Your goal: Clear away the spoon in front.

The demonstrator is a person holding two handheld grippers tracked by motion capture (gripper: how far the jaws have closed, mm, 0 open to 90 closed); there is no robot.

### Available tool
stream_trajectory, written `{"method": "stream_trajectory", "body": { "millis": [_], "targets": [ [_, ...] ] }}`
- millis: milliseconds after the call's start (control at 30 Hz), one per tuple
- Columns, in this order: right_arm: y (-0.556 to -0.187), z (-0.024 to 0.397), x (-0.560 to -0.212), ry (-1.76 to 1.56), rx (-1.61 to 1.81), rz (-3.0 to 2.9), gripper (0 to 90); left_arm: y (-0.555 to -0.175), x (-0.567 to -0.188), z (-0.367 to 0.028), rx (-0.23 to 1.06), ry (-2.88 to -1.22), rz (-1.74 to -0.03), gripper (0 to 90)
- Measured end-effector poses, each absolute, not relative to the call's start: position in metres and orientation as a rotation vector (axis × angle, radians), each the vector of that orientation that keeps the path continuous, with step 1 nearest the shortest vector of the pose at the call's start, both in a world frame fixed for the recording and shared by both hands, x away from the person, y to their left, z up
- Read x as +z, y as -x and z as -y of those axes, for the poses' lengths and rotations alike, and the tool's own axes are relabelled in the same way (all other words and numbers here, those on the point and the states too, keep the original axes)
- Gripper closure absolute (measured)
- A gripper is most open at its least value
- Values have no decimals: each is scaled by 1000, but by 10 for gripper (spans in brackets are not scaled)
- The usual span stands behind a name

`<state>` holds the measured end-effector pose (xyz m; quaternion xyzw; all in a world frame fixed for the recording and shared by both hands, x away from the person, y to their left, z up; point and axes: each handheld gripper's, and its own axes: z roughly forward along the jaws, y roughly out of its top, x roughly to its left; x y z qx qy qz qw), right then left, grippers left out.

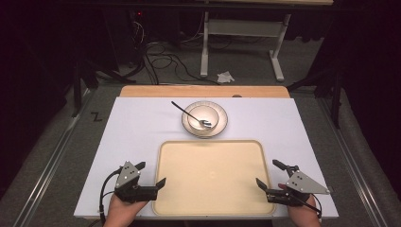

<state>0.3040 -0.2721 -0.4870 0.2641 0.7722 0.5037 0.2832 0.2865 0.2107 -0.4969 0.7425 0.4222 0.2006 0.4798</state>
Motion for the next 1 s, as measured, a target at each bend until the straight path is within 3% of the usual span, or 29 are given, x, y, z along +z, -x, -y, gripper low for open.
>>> {"method": "stream_trajectory", "body": {
  "millis": [1000],
  "targets": [
    [-305,275,-489,-806,1385,-1994,161,-285,-497,-213,473,-1813,-1021,73]
  ]
}}
